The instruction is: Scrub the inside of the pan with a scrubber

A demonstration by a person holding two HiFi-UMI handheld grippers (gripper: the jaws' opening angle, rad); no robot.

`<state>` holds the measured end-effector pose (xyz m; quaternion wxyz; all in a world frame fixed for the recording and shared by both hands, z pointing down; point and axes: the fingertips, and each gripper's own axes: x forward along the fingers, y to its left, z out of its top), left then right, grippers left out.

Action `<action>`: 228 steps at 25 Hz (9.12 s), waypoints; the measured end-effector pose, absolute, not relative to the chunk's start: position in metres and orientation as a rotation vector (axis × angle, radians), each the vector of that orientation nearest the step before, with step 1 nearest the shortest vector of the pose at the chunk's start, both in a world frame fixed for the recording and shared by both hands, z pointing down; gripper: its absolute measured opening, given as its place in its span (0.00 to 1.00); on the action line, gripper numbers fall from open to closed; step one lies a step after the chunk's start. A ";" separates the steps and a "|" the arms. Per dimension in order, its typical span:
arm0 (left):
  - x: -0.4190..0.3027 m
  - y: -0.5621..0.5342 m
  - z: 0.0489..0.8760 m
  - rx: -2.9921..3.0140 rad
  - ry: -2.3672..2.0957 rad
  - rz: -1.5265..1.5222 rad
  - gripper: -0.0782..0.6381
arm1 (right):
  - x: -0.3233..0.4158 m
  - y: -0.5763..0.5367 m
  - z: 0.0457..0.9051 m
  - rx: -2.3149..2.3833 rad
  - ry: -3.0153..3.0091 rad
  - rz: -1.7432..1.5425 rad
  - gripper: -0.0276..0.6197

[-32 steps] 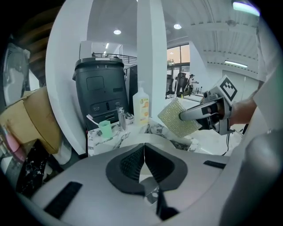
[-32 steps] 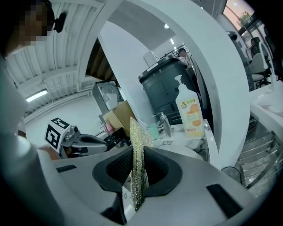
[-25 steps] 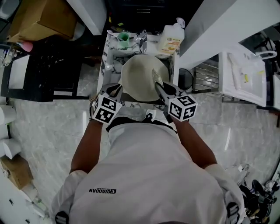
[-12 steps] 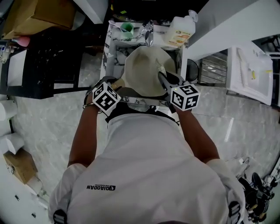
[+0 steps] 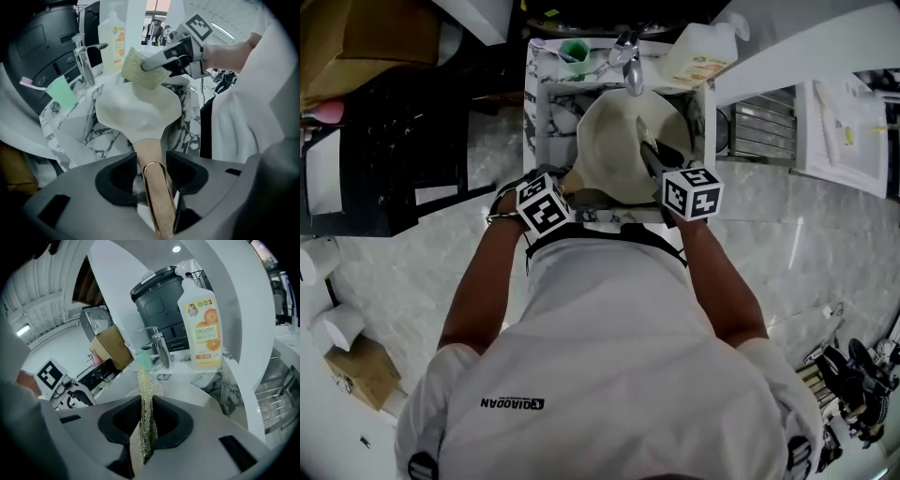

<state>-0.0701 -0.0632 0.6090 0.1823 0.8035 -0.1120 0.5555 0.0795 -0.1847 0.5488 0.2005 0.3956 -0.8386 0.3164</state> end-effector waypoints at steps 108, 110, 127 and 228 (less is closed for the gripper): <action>-0.074 -0.065 0.623 2.225 -0.432 1.337 0.37 | -0.034 -0.096 0.640 0.014 -1.858 1.718 0.18; -0.074 -0.065 0.624 2.224 -0.431 1.339 0.37 | -0.026 -0.089 0.639 -0.029 -1.828 1.687 0.18; -0.073 -0.066 0.623 2.219 -0.429 1.337 0.37 | 0.045 -0.047 0.648 -0.231 -1.508 1.357 0.18; -0.073 -0.065 0.623 2.229 -0.447 1.341 0.37 | 0.157 -0.100 0.725 -0.094 -1.162 0.503 0.18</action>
